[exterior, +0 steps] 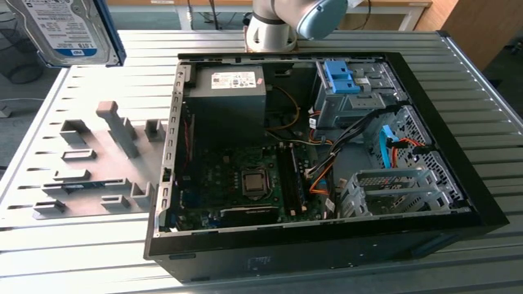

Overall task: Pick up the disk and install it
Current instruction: 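Pick up the disk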

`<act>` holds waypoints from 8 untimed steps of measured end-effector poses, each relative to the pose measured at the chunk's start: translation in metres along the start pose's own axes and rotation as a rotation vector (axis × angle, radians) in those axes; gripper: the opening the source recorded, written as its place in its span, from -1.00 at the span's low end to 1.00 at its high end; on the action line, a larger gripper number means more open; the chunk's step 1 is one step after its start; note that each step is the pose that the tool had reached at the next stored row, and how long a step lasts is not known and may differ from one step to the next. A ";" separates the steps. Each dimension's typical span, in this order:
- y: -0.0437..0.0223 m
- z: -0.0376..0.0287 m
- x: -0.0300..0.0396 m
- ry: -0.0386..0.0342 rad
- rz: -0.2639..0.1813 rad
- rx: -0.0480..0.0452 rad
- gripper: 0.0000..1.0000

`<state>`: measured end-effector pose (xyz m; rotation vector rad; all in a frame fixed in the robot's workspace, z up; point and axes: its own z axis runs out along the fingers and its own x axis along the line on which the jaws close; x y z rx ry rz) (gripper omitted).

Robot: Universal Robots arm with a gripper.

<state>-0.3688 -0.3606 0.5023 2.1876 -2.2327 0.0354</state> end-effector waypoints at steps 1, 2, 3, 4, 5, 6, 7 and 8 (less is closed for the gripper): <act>-0.0010 0.0000 0.0000 0.0000 0.000 -0.0001 -0.27; -0.0020 0.0000 0.0000 0.0000 0.000 0.0000 -0.27; -0.0029 0.0000 -0.0001 0.0000 0.000 0.0000 -0.27; -0.0039 0.0000 -0.0001 0.0000 0.000 0.0000 -0.27; -0.0049 0.0000 -0.0001 0.0001 0.000 0.0000 -0.27; -0.0062 0.0000 -0.0001 0.0000 0.000 0.0000 -0.27; -0.0075 0.0000 -0.0001 0.0000 0.000 0.0000 -0.27; -0.0088 0.0000 -0.0002 0.0000 0.000 0.0000 -0.27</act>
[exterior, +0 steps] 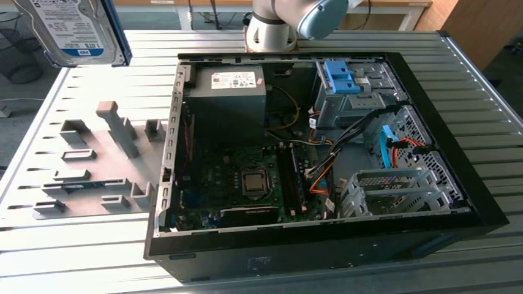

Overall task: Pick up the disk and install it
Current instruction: 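Pick up the disk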

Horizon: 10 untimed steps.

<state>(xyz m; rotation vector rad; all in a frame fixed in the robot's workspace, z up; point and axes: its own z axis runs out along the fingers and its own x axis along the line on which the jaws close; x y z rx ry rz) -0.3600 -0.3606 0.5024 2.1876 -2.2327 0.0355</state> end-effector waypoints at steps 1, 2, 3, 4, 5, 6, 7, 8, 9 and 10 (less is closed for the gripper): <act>-0.0012 0.0000 0.0000 0.0000 0.000 0.0000 -0.27; -0.0023 0.0000 0.0000 0.0000 0.000 0.0000 -0.27; -0.0035 0.0000 -0.0001 0.0000 0.000 0.0000 -0.27; -0.0046 0.0000 -0.0001 0.0000 0.000 0.0000 -0.27; -0.0059 0.0000 -0.0001 0.0000 0.000 0.0000 -0.27; -0.0072 0.0000 -0.0002 0.0000 0.000 0.0000 -0.27; -0.0083 0.0001 -0.0002 0.0000 0.000 0.0000 -0.27; -0.0096 0.0001 -0.0002 0.0000 0.000 0.0000 -0.27; -0.0108 0.0000 -0.0002 0.0000 0.000 -0.0001 -0.27; -0.0120 0.0000 -0.0003 0.0000 0.000 0.0000 -0.27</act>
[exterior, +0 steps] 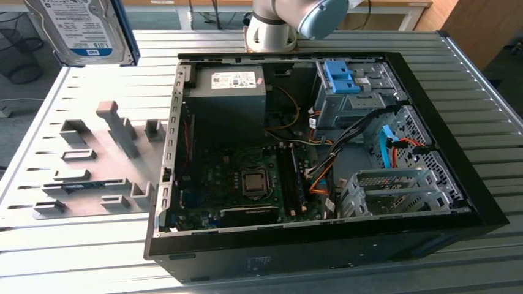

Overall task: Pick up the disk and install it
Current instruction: 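Pick up the disk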

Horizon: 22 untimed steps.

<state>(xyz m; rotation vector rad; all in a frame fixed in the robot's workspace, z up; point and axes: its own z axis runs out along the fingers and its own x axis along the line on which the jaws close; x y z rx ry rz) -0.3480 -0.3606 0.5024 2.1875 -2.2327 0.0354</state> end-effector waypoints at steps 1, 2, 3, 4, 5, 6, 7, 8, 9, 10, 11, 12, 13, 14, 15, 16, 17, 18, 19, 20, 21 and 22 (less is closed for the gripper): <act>-0.0012 0.0000 0.0000 0.0000 0.000 0.0000 -0.27; -0.0025 0.0000 0.0000 0.0000 0.000 0.0000 -0.27; -0.0037 0.0001 -0.0001 0.0000 0.000 0.0000 -0.27; -0.0049 0.0001 -0.0001 0.0000 0.000 0.0001 -0.27; -0.0063 0.0001 -0.0001 0.0000 0.000 0.0001 -0.27; -0.0076 0.0000 -0.0001 0.0000 0.000 0.0000 -0.27; -0.0089 0.0001 -0.0002 0.0000 0.000 0.0000 -0.27; -0.0103 0.0000 -0.0002 0.0000 0.000 -0.0001 -0.27; -0.0117 0.0001 -0.0002 0.0000 0.000 0.0000 -0.27; -0.0132 0.0001 -0.0003 0.0000 0.000 0.0000 -0.27; -0.0146 0.0001 -0.0003 0.0000 0.000 0.0000 -0.27; -0.0162 0.0001 -0.0003 0.0000 0.000 0.0001 -0.27; -0.0176 0.0001 -0.0004 0.0000 0.000 0.0000 -0.27; -0.0190 0.0001 -0.0004 0.0000 0.000 0.0000 -0.27; -0.0204 0.0001 -0.0004 0.0000 0.000 0.0000 -0.27; -0.0219 0.0001 -0.0004 0.0000 0.000 0.0000 -0.27; -0.0233 0.0001 -0.0005 0.0000 0.000 0.0000 -0.27; -0.0249 0.0001 -0.0005 0.0000 0.000 0.0000 -0.27; -0.0264 0.0002 -0.0005 0.0000 0.000 0.0001 -0.27; -0.0278 0.0001 -0.0006 0.0000 0.000 0.0000 -0.27; -0.0293 0.0001 -0.0006 0.0000 0.000 0.0000 -0.27; -0.0308 0.0002 -0.0006 0.0000 0.000 0.0000 -0.27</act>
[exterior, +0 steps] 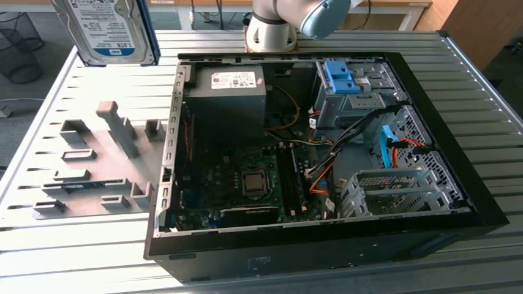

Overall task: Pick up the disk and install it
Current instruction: 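Pick up the disk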

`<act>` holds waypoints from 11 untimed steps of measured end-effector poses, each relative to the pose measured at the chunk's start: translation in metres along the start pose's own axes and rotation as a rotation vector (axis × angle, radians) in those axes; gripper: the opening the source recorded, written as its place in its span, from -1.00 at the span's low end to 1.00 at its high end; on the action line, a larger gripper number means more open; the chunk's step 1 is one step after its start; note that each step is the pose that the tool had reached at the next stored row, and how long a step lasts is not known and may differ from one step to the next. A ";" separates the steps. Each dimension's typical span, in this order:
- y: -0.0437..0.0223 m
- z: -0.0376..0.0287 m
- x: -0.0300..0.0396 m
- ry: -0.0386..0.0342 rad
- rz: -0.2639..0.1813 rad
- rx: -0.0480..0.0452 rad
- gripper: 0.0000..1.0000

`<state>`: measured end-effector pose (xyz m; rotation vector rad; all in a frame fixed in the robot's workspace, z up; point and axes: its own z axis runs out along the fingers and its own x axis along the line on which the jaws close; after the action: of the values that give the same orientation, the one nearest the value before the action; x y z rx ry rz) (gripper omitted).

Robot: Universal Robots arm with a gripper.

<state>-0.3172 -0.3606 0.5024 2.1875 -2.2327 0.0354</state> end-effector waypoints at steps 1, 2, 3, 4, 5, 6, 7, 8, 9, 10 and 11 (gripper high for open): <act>-0.0015 0.0000 0.0000 0.0001 0.000 -0.0001 -0.27; -0.0029 0.0000 0.0000 0.0000 0.000 0.0000 -0.27; -0.0044 0.0000 -0.0001 0.0000 0.000 0.0000 -0.27; -0.0058 0.0000 -0.0001 0.0000 0.000 0.0000 -0.27; -0.0071 0.0000 -0.0001 0.0000 0.000 0.0000 -0.27; -0.0085 0.0001 -0.0002 0.0000 0.000 0.0000 -0.27; -0.0098 0.0001 -0.0002 -0.0001 0.000 0.0001 -0.27; -0.0126 0.0000 -0.0002 0.0000 0.000 0.0000 -0.27; -0.0140 0.0000 -0.0003 0.0000 0.000 0.0000 -0.27; -0.0153 0.0001 -0.0003 -0.0001 0.000 0.0000 -0.27; -0.0167 0.0001 -0.0003 0.0000 0.000 0.0001 -0.27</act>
<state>-0.3005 -0.3606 0.5023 2.1876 -2.2327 0.0355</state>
